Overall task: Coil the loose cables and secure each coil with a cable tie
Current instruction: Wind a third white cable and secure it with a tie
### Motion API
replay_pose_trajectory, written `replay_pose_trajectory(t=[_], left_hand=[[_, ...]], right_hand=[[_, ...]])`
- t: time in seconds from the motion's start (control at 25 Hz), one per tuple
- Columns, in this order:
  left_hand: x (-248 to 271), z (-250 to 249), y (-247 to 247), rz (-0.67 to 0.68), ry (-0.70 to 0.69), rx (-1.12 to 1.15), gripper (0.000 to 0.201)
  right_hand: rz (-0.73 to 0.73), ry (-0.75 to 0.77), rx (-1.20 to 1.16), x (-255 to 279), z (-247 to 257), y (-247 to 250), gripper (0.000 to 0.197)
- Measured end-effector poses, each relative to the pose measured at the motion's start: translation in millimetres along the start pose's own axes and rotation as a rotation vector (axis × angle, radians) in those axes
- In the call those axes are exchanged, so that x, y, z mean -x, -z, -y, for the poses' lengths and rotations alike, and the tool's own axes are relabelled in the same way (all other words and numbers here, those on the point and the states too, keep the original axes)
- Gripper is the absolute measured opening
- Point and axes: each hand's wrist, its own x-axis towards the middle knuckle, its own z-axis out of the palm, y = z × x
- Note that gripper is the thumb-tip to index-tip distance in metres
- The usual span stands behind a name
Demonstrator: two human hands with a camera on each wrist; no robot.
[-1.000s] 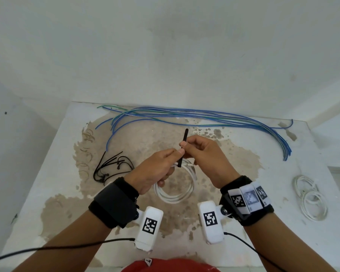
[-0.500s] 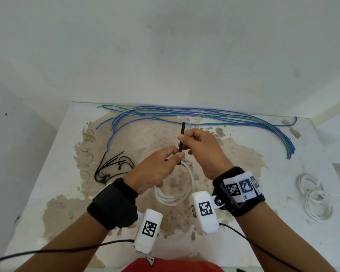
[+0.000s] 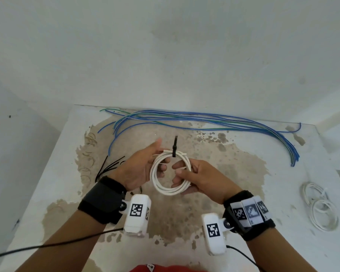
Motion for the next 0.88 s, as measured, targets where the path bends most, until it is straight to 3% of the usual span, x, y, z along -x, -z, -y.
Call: replay_pose_trajectory(t=[0.08,0.24,0.36,0.6,0.76,0.88], left_hand=[[5,9,-3,-0.018,-0.059,0.044,0.056],[0,27,-24,-0.347,-0.298,-0.148,0.060],[-8,26,-28,-0.505,-0.281,-0.074,0.063],[-10,28,-27,-0.496,-0.136,0.114,0.061],[-4,26,-27,-0.379,-0.108,0.183,0.062],[-2,25,-28,-0.413,-0.090,0.194,0.058]], right_hand=[[-0.046,0.026,-0.053,-3,0,1,0.032],[-0.121,0.111,-0.005,-8,0,-11,0.036],[-0.166,0.183,0.031,-11,-3,-19,0.029],[-0.215,0.219,0.074,-14,-7,-23,0.036],[-0.260,0.256,0.082,-13,-10,-22,0.043],[-0.307,0.308,0.097,-11,-16,-28,0.057]])
